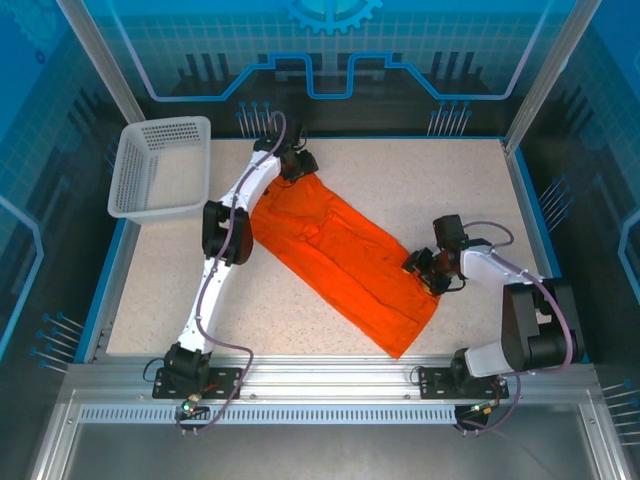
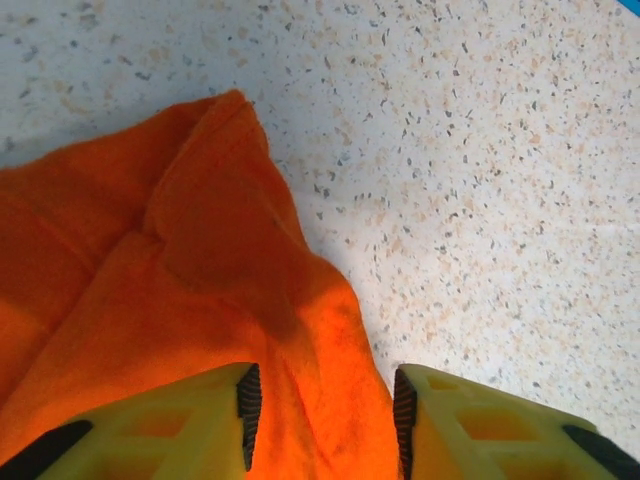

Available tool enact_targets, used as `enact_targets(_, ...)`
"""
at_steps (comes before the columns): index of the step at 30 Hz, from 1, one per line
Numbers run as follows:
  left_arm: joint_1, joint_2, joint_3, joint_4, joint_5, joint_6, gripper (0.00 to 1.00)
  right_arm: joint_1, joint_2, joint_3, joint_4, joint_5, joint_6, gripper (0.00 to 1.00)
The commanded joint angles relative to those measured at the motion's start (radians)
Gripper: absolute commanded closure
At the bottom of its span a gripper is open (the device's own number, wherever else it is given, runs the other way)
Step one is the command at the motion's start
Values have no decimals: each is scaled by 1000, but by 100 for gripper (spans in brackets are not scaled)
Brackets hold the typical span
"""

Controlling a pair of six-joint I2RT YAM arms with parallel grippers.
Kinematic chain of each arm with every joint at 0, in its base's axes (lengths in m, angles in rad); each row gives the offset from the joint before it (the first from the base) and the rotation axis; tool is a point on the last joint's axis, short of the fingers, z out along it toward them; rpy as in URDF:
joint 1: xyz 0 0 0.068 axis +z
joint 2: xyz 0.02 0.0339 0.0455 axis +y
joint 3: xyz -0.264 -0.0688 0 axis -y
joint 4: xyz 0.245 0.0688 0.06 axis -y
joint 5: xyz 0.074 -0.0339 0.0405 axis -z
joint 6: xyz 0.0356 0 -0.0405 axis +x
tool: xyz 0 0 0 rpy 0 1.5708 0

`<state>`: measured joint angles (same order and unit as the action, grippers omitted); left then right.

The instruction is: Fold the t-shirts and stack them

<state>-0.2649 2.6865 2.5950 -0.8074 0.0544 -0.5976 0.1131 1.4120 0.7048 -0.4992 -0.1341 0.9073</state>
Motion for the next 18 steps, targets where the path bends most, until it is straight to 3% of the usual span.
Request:
enact_targets(1, -5, -227, -92, -16, -11, 45, 55, 11, -64, 64, -100, 108, -94, 32)
enact_targets(6, -4, -538, -496, 78, -80, 20, 46, 77, -164, 68, -42, 15, -317, 24)
enact_targets(11, -4, -798, -929, 226, -162, -26, 30, 262, -173, 90, -90, -20, -455, 21)
enact_targets(14, -4, -835, -1058, 225, -169, -52, 27, 346, -119, 94, -130, -44, -468, 21)
enact_targets(18, -2, -776, -1112, 213, -151, -62, 27, 468, -57, 88, -131, -43, -460, 22)
